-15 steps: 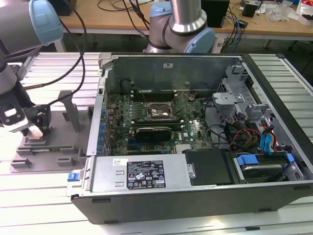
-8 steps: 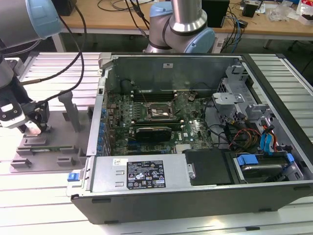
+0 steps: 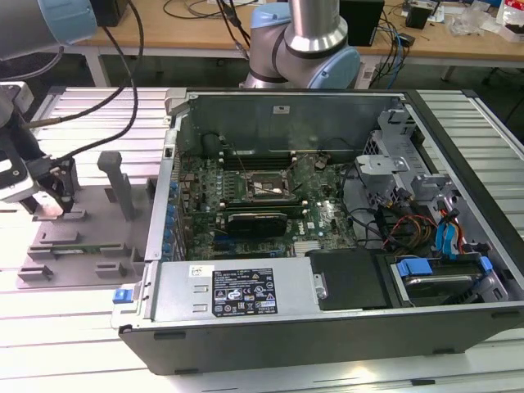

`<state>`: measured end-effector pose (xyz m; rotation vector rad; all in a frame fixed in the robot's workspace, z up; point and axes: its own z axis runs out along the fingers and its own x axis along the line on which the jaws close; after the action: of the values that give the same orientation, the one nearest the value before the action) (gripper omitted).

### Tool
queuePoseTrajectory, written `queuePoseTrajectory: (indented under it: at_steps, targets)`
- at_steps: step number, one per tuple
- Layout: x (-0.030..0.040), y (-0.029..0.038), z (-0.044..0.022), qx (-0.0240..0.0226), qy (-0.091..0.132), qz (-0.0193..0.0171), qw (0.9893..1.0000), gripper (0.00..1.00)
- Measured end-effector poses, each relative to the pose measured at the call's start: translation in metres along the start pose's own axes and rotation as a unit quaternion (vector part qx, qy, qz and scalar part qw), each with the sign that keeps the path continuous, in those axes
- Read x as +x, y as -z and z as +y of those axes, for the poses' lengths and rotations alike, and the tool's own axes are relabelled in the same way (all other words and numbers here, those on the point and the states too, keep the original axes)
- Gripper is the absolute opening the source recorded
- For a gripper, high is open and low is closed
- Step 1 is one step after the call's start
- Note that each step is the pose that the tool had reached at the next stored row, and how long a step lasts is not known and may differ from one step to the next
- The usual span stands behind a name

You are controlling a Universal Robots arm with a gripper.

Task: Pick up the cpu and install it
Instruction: 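Pick up the cpu and move it towards the insertion slot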

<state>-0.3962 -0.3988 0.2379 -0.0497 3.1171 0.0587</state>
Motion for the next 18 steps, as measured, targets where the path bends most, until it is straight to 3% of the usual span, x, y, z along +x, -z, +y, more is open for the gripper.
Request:
queuePoseTrajectory:
  at_steps: [1, 6, 13, 18]
  targets:
    - [-0.0001, 0.0027, 0.0001, 0.0000, 0.000, 0.0000, 1.0000, 0.55]
    - [-0.0007, 0.0281, 0.0011, 0.0000, 0.000, 0.0000, 1.0000, 0.55]
    - [-0.0011, 0.0457, 0.0017, 0.0000, 0.000, 0.0000, 1.0000, 0.55]
    - [-0.0013, 0.0541, 0.0021, 0.0000, 0.000, 0.0000, 1.0000, 0.55]
